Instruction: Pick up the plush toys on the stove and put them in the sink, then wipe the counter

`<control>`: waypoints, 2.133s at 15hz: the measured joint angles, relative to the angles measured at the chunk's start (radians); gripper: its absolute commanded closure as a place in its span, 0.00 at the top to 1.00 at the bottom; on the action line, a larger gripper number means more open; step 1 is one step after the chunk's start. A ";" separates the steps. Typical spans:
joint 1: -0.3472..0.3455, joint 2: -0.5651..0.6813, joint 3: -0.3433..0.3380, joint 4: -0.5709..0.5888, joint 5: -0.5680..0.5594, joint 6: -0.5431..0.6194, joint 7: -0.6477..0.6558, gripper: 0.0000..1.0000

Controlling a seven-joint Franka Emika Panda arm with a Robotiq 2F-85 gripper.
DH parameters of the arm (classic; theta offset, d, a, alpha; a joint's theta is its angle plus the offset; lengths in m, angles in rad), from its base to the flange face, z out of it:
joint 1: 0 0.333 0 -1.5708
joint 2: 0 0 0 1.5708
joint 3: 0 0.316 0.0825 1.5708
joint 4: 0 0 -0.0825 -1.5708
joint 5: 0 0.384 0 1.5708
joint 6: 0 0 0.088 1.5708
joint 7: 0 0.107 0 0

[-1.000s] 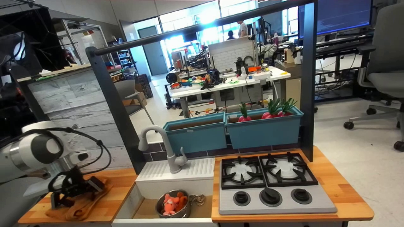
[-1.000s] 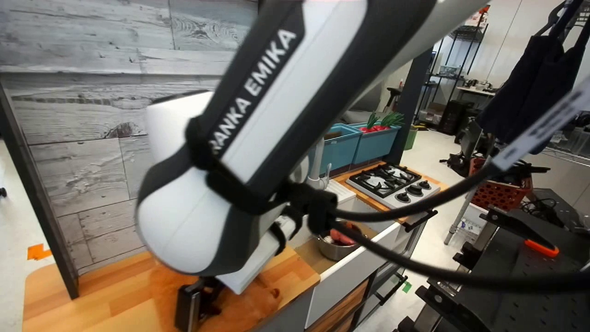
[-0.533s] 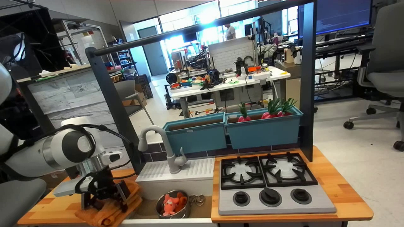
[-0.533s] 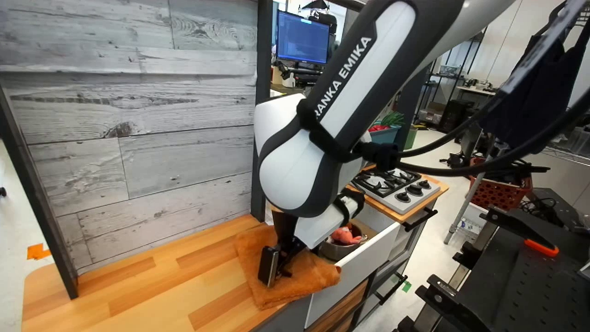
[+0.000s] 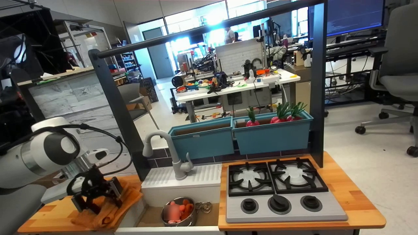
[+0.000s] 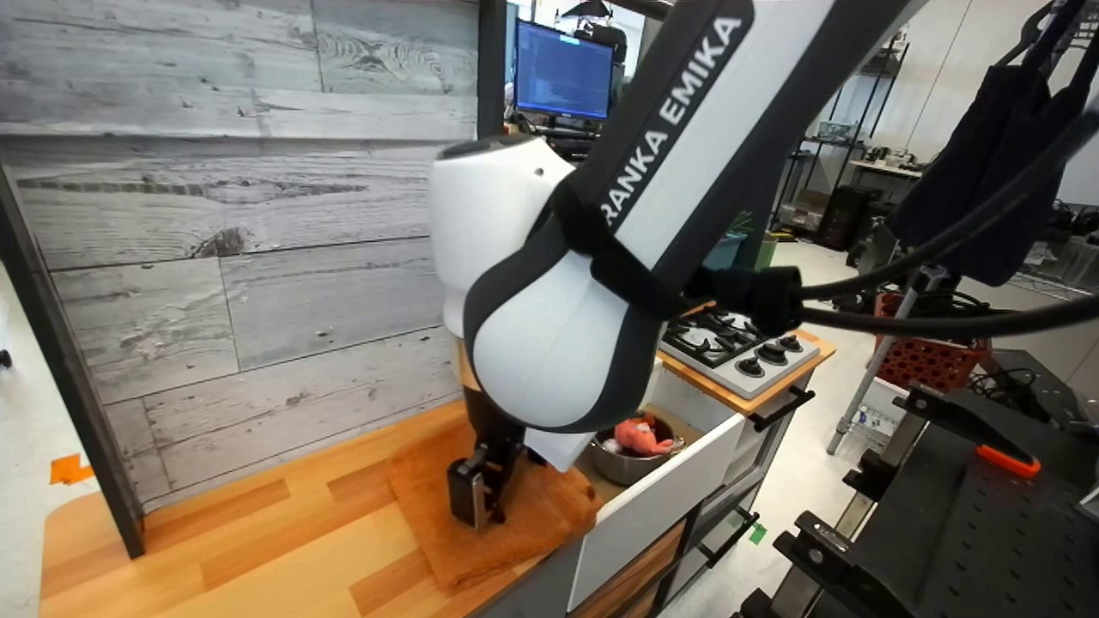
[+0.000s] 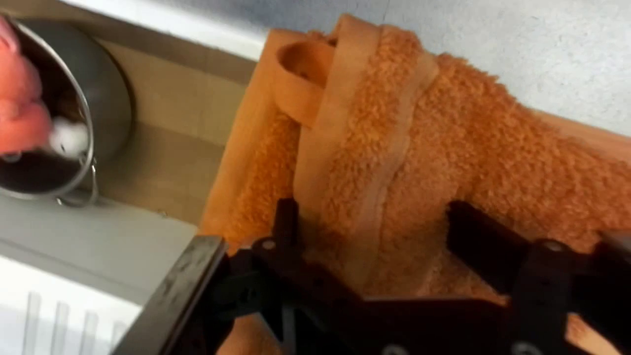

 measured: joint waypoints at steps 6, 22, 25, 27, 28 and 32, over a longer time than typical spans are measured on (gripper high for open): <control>0.111 -0.016 0.024 0.090 -0.003 0.002 0.020 1.00; -0.101 0.146 0.202 0.199 0.163 -0.091 -0.060 1.00; -0.160 0.169 0.271 0.229 0.201 -0.073 -0.108 1.00; -0.160 0.197 0.310 0.265 0.211 -0.026 -0.127 1.00; -0.153 0.213 0.330 0.286 0.212 -0.001 -0.131 1.00; -0.083 0.279 0.373 0.388 0.212 0.059 -0.139 1.00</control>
